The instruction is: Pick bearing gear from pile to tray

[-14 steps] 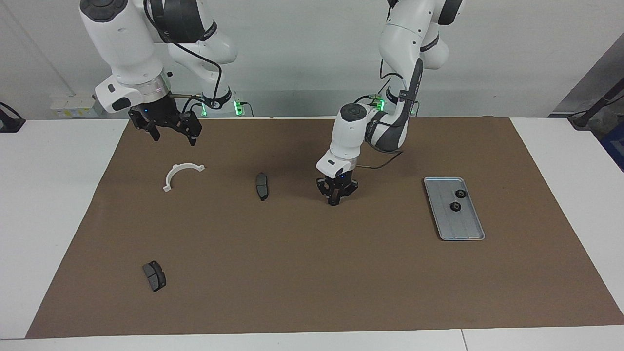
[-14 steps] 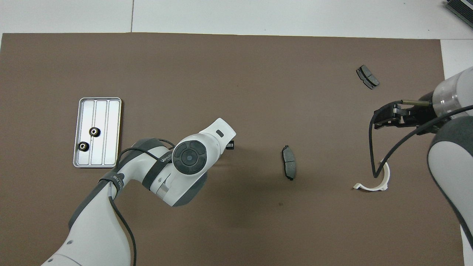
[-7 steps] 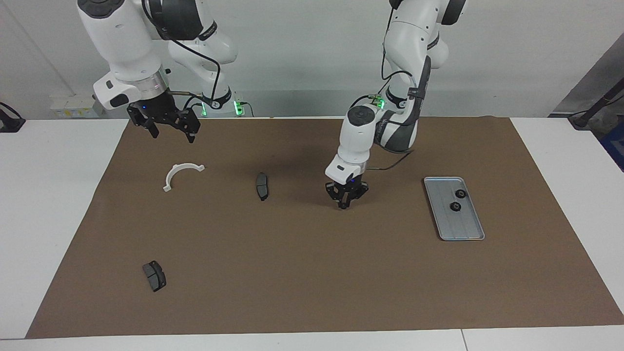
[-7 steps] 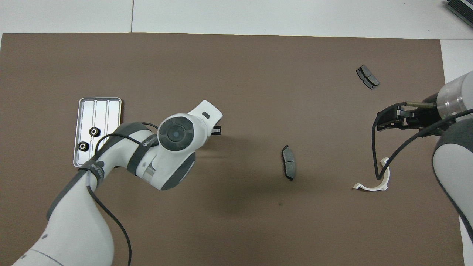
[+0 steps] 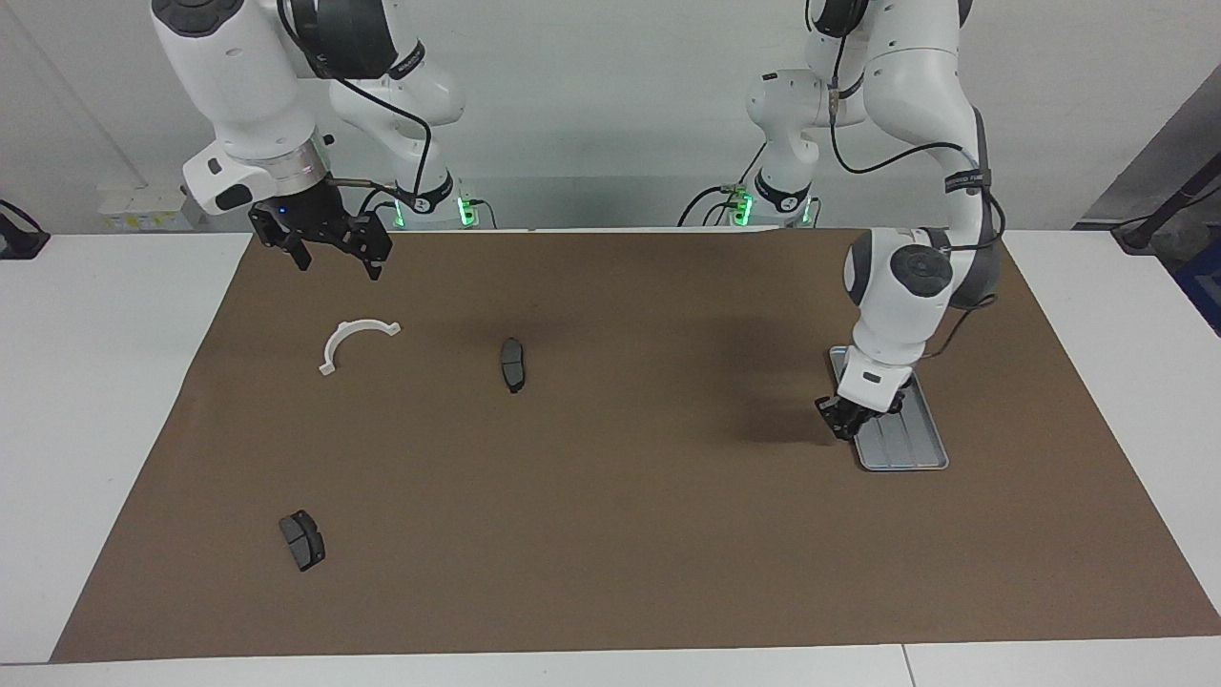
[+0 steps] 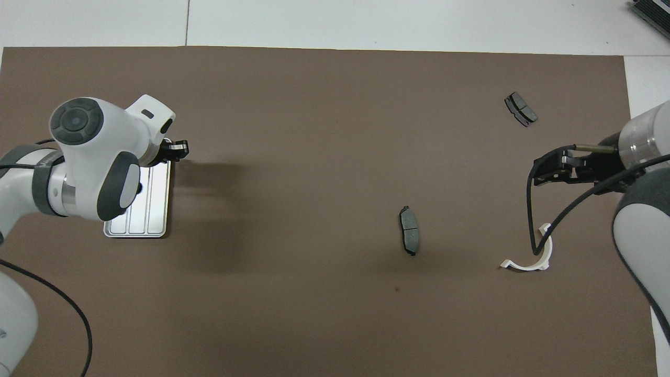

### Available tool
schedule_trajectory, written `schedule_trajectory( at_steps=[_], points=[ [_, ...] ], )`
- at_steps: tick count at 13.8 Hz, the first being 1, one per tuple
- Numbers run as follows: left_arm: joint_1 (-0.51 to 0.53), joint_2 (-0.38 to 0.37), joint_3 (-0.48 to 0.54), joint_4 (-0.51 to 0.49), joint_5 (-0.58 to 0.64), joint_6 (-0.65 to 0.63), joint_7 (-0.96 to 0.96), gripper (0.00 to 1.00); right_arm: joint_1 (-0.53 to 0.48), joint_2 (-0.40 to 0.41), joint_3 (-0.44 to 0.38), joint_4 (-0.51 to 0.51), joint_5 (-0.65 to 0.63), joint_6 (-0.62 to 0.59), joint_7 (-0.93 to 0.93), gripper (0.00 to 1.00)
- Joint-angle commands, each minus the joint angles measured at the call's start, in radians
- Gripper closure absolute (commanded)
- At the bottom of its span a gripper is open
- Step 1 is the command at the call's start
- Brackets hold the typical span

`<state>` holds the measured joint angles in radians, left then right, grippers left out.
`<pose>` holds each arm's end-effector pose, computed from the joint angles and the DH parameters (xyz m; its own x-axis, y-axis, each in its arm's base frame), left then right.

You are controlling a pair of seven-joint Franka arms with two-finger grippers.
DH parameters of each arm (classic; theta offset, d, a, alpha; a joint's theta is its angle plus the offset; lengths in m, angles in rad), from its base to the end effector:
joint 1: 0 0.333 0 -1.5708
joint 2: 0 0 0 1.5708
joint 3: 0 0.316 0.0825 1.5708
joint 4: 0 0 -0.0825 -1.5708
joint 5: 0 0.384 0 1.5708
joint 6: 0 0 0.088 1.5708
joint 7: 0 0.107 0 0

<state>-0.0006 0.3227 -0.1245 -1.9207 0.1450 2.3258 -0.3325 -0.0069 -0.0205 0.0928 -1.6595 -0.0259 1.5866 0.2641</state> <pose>0.6227 -0.0717 0.3339 0.9878 0.1174 0.1025 0.1223 -0.9916 -0.0431 0.5452 0.0447 0.5953 0.9833 -0.1770 -0.0434 -0.1752 -0.9837 0.0405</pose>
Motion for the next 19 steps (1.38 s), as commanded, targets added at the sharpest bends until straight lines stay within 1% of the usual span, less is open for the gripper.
schedule_trajectory(
  at_steps=[1, 2, 3, 4, 5, 6, 8, 9, 11, 14, 15, 17, 19],
  points=[
    [0.048, -0.042, -0.014, -0.063, 0.012, -0.016, 0.071, 0.88, -0.013, -0.027, 0.002, -0.028, 0.021, -0.002, -0.031, 0.00],
    [0.059, -0.043, -0.012, -0.066, 0.012, -0.016, 0.091, 0.88, -0.015, -0.027, 0.002, -0.028, 0.021, -0.002, -0.031, 0.00],
    [0.069, -0.043, -0.012, -0.066, 0.012, -0.019, 0.104, 0.78, -0.013, -0.027, 0.002, -0.028, 0.021, -0.002, -0.031, 0.00],
    [0.071, -0.043, -0.012, -0.064, 0.012, -0.017, 0.107, 0.36, -0.015, -0.027, 0.002, -0.029, 0.021, -0.002, -0.031, 0.00],
    [0.071, -0.045, -0.010, -0.060, 0.012, -0.013, 0.108, 0.08, -0.013, -0.027, 0.002, -0.029, 0.021, -0.002, -0.031, 0.00],
    [0.071, -0.053, -0.012, -0.051, 0.012, -0.016, 0.109, 0.00, -0.013, -0.027, 0.002, -0.028, 0.021, -0.002, -0.031, 0.00],
    [0.071, -0.086, -0.012, -0.038, 0.012, -0.028, 0.107, 0.00, -0.013, -0.027, 0.002, -0.029, 0.021, -0.002, -0.031, 0.00],
    [0.071, -0.106, -0.012, -0.028, 0.012, -0.061, 0.107, 0.00, -0.013, -0.027, 0.002, -0.028, 0.021, -0.002, -0.031, 0.00],
    [0.070, -0.140, -0.020, 0.052, 0.008, -0.213, 0.110, 0.00, -0.013, -0.027, 0.002, -0.028, 0.021, -0.002, -0.031, 0.00],
    [0.050, -0.157, -0.041, 0.240, 0.001, -0.496, 0.118, 0.00, -0.013, -0.027, 0.002, -0.029, 0.021, -0.002, -0.031, 0.00],
    [0.050, -0.169, -0.049, 0.274, 0.001, -0.550, 0.119, 0.00, -0.013, -0.027, 0.002, -0.028, 0.021, -0.002, -0.031, 0.00],
    [0.050, -0.233, -0.060, 0.282, -0.013, -0.601, 0.121, 0.00, -0.015, -0.027, 0.002, -0.028, 0.021, -0.002, -0.031, 0.00],
    [0.050, -0.316, -0.058, 0.275, -0.073, -0.641, 0.122, 0.00, -0.015, -0.027, 0.002, -0.028, 0.021, -0.002, -0.031, 0.00]
  ],
)
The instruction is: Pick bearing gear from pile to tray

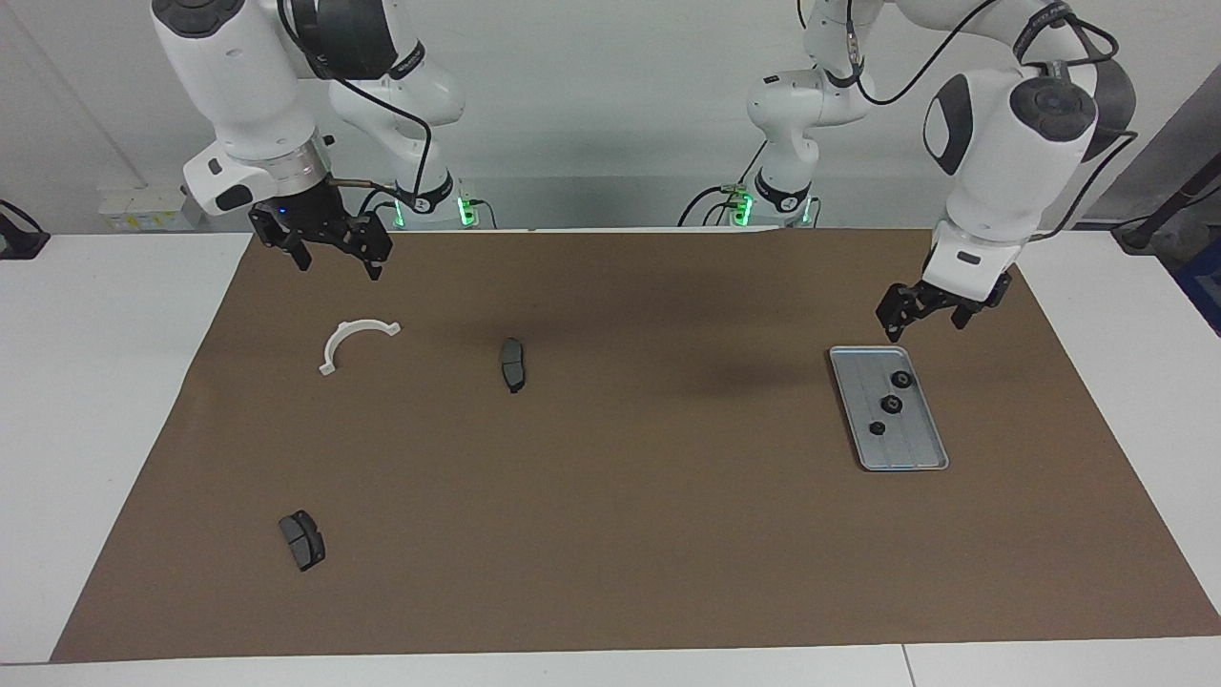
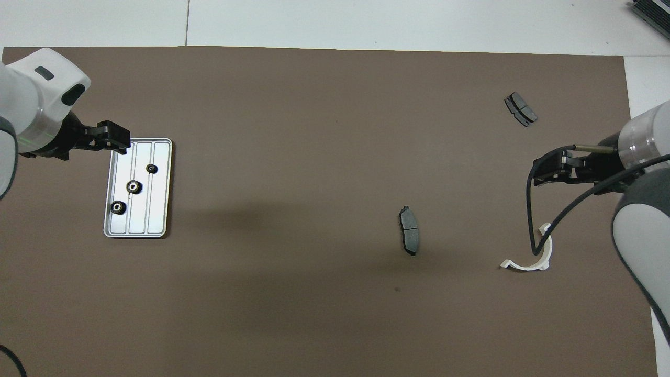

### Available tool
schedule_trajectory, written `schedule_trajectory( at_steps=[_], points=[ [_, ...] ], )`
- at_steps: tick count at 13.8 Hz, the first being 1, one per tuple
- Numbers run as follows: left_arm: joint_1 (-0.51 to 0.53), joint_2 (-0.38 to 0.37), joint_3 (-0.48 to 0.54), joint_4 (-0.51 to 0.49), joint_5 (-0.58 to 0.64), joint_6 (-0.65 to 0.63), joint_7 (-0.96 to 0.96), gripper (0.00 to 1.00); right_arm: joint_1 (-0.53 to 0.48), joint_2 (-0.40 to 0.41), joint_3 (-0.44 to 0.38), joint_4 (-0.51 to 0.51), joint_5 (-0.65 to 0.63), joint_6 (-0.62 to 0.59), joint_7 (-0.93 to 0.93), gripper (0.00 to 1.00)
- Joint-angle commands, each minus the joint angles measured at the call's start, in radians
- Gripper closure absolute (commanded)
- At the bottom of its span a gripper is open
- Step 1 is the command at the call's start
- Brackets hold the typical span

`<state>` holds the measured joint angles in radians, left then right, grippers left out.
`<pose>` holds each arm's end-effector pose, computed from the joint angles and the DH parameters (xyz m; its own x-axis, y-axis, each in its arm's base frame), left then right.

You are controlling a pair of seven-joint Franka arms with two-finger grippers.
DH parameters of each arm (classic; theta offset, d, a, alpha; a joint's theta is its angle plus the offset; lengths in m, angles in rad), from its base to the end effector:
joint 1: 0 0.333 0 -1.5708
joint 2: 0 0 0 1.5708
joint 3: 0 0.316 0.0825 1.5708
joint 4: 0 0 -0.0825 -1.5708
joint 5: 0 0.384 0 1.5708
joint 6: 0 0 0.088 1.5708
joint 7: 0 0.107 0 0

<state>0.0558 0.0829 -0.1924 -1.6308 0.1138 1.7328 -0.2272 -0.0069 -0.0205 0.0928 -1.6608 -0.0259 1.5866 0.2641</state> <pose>0.5864 -0.0661 0.5640 0.9965 0.0722 0.0411 0.0757 -0.9931 -0.0897 0.5451 0.0447 0.5947 0.9832 -0.1770 -0.0447 -0.1752 -0.9837 0.0408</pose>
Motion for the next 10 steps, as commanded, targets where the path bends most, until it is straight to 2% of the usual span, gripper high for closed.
schedule_trajectory(
  at_steps=[1, 4, 10],
  points=[
    [-0.007, -0.095, 0.010, -0.018, -0.057, -0.070, 0.020, 0.00, -0.013, -0.027, 0.002, -0.028, 0.021, -0.002, -0.031, 0.00],
    [-0.007, -0.115, 0.010, -0.017, -0.109, -0.105, 0.037, 0.00, -0.015, -0.027, 0.002, -0.028, 0.021, -0.002, -0.031, 0.00],
    [0.007, -0.133, 0.018, -0.049, -0.167, -0.078, 0.051, 0.00, -0.015, -0.027, 0.002, -0.027, 0.021, -0.002, -0.031, 0.00]
  ],
)
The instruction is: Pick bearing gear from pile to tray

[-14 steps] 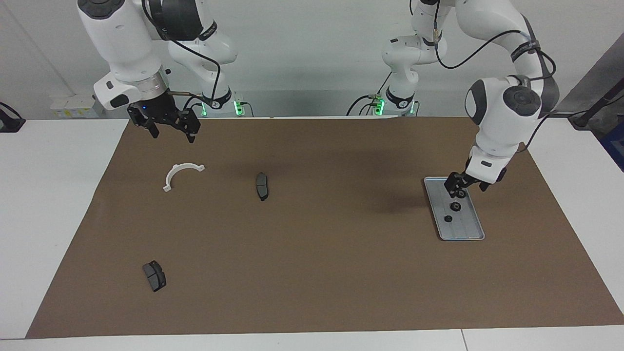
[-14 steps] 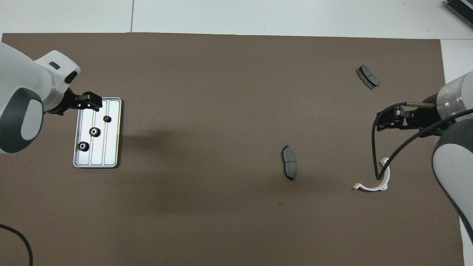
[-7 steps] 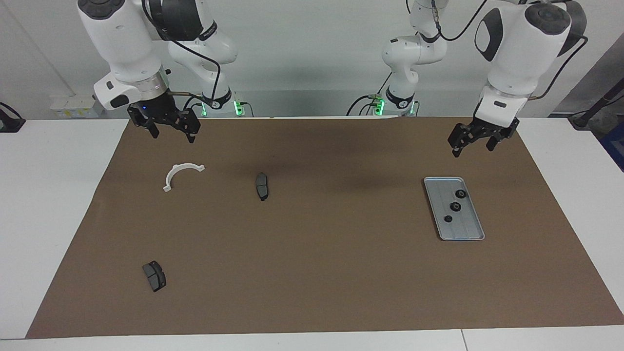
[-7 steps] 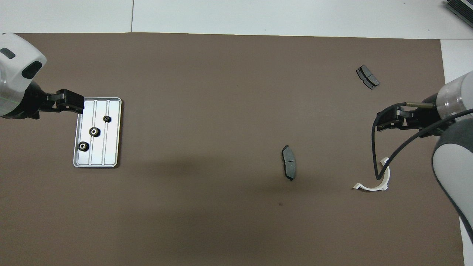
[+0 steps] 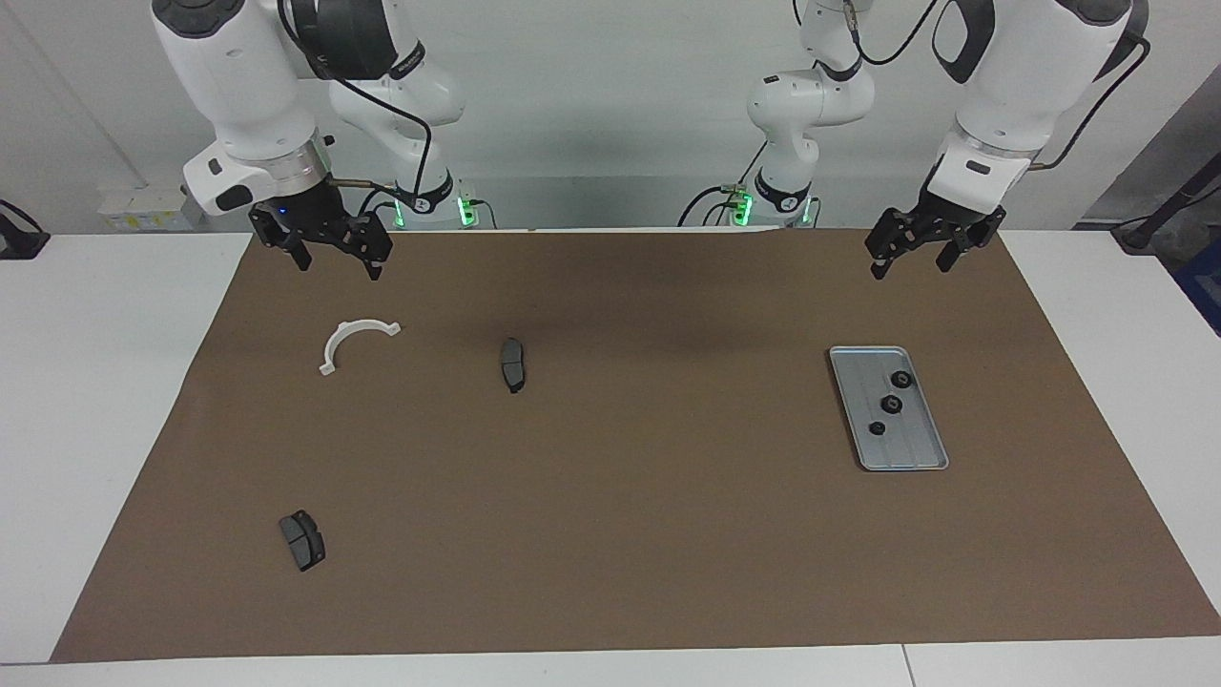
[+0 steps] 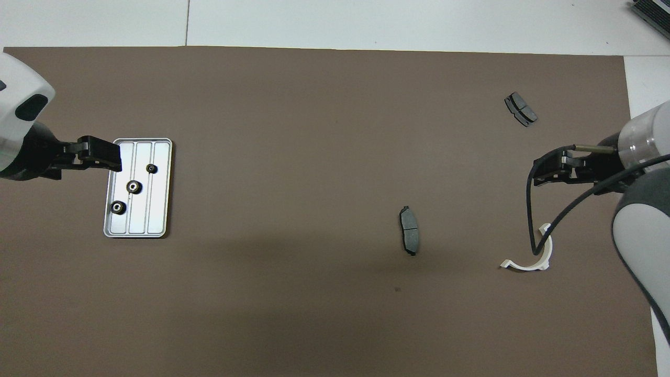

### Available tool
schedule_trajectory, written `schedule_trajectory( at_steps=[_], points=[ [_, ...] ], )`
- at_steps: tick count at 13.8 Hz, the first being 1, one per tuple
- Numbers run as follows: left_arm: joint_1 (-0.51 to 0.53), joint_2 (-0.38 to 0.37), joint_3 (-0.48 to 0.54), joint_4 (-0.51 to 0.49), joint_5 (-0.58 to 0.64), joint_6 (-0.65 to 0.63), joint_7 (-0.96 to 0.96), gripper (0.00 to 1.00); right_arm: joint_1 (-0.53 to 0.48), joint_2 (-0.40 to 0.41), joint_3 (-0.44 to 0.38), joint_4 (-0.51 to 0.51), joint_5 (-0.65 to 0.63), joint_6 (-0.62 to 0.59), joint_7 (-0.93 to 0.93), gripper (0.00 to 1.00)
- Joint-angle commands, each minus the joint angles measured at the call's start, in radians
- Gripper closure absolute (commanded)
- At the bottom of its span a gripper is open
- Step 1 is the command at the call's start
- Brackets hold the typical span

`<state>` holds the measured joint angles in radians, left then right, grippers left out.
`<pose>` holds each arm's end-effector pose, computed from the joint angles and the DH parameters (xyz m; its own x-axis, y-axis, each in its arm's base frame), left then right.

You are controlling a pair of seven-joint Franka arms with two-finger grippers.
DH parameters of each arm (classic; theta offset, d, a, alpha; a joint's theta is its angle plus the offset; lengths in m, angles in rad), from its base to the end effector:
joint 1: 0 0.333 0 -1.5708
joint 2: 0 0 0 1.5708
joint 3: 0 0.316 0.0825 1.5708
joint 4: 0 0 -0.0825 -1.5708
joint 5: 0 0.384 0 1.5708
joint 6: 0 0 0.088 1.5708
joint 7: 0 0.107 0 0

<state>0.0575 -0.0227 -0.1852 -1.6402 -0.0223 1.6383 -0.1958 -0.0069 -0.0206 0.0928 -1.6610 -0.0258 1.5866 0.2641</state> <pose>0.5481 -0.0738 0.6099 0.9974 0.0695 0.0165 0.0691 -0.9974 0.0217 0.5451 0.0447 0.5946 0.9832 -0.1770 -0.0448 -0.1752 -0.9837 0.0407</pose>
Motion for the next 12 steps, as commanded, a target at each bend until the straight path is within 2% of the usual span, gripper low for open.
schedule_trajectory(
  at_steps=[1, 12],
  points=[
    [0.005, -0.029, 0.012, -0.043, -0.031, 0.018, 0.019, 0.00, -0.015, -0.027, 0.002, -0.026, 0.021, -0.002, -0.031, 0.00],
    [0.010, -0.034, 0.016, -0.043, -0.030, 0.005, 0.015, 0.00, -0.013, -0.027, 0.002, -0.028, 0.021, -0.002, -0.031, 0.00]
  ],
)
